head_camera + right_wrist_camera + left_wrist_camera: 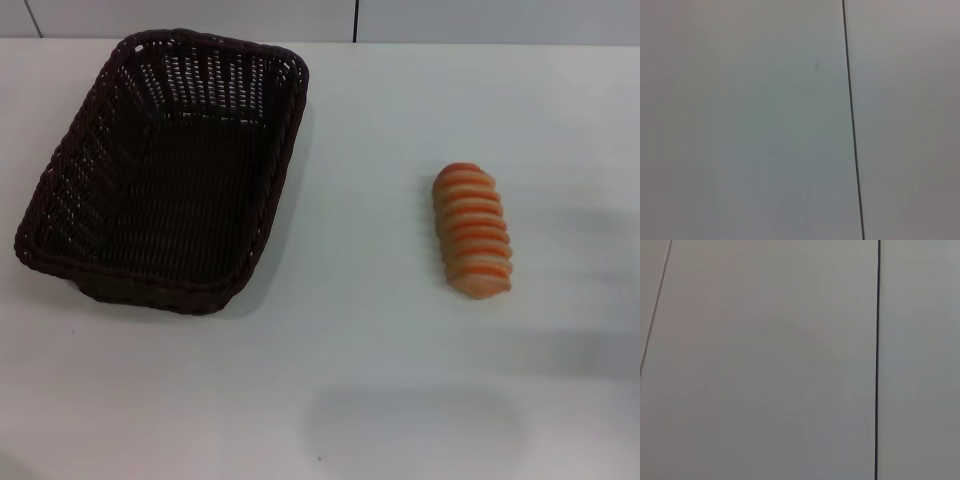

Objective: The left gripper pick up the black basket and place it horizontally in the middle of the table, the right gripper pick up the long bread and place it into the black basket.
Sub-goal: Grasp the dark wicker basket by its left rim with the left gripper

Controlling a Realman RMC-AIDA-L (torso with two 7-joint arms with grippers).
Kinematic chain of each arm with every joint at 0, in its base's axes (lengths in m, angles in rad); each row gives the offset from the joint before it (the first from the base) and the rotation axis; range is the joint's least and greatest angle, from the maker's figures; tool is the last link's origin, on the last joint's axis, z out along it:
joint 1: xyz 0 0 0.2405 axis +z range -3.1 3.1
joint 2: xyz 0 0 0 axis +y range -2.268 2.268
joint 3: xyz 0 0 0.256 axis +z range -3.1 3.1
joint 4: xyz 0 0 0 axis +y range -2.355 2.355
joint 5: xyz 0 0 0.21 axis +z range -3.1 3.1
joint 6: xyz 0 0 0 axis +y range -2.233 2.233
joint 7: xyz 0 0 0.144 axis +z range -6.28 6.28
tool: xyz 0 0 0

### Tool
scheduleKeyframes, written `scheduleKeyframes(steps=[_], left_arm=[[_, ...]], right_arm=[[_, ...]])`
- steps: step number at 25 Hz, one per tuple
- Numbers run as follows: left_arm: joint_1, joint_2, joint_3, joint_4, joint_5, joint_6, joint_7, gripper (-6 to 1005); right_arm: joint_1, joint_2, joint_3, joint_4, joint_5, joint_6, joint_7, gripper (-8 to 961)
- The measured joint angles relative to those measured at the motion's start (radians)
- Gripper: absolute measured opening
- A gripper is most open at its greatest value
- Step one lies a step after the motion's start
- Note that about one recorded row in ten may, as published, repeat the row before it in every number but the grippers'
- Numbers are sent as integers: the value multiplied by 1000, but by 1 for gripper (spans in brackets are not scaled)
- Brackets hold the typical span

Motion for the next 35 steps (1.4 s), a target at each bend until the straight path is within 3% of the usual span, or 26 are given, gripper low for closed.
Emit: scheduleKeyframes(steps=[14, 16, 18, 20, 22, 23, 24, 26, 29, 31, 33, 35], left_arm=[[0, 0, 0, 0, 2, 0, -1, 556], [1, 2, 48, -20, 9, 2, -105, 556], [1, 2, 48, -20, 9, 2, -105, 555], [49, 6, 290, -243, 27, 83, -488, 555], [77, 9, 400, -366, 55, 147, -675, 555], [77, 9, 400, -366, 55, 147, -675, 555], [111, 14, 522, -570, 156, 243, -911, 556], [141, 8, 607, -820, 374, 344, -1192, 556], [141, 8, 607, -820, 374, 344, -1192, 563], [139, 4, 646, -1024, 659, 390, -1503, 567], [133, 4, 652, -1053, 718, 388, -1561, 571], [117, 4, 680, -1153, 917, 380, -1750, 575]], right_arm=[[0, 0, 1, 3, -1, 0, 0, 644], [0, 1, 1, 4, -1, 0, 0, 644], [0, 2, 1, 5, 0, 0, 0, 644], [-1, 2, 1, 6, 0, 0, 0, 644], [-2, 2, 1, 7, 2, -2, 0, 644], [-3, 2, 1, 6, 2, -3, 0, 644], [-4, 2, 1, 6, 2, -4, 0, 644], [-5, 2, -1, 6, 2, -4, 0, 644], [-5, 2, -3, 6, 2, -4, 0, 644], [-6, 2, -5, 6, 3, -5, 0, 644], [-7, 2, -4, 6, 3, -5, 0, 644], [-8, 3, -4, 6, 4, -5, 0, 644]])
